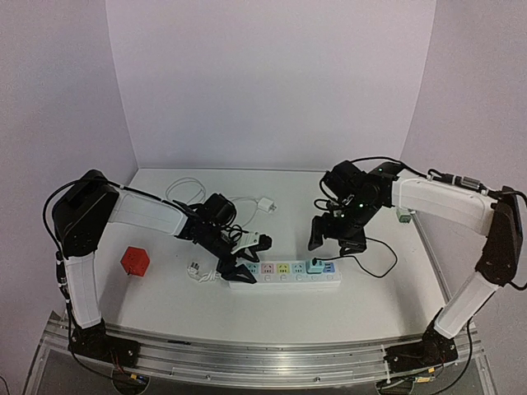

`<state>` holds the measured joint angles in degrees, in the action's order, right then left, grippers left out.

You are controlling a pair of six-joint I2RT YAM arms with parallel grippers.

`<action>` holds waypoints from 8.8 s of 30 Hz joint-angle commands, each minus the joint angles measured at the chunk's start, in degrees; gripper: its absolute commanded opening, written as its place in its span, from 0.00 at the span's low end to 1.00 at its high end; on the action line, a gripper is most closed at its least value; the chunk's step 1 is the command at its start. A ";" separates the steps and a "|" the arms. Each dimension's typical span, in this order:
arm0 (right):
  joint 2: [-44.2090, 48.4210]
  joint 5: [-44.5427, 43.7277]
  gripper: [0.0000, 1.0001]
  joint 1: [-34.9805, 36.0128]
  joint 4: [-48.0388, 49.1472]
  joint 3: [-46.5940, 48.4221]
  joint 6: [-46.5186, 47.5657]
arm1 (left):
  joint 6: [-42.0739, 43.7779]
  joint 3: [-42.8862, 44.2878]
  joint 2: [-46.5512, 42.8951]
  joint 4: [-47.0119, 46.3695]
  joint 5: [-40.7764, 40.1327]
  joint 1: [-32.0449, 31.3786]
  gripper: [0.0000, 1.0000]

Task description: Insert the plug

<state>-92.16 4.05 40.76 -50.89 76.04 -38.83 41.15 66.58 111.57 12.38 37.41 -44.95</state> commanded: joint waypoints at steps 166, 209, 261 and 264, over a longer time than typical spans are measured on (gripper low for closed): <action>-43.44 -12.69 0.77 -48.06 -14.08 48.98 35.96 | 20.98 3.59 1.05 12.19 -5.13 4.19 0.77; -3.31 0.32 0.00 -28.38 23.86 29.67 17.93 | -23.67 9.43 -10.04 -31.76 6.32 3.92 0.81; 4.98 -7.22 0.00 6.00 67.57 10.86 8.16 | -19.96 20.77 -5.06 -78.64 -17.68 -3.84 0.37; 5.33 -7.82 0.00 6.07 67.59 9.73 8.22 | -19.78 20.89 -5.01 -78.90 -18.83 -3.85 0.30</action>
<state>-86.58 -2.96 46.17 14.35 87.01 -30.09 21.64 84.11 108.29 -64.44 20.47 -48.44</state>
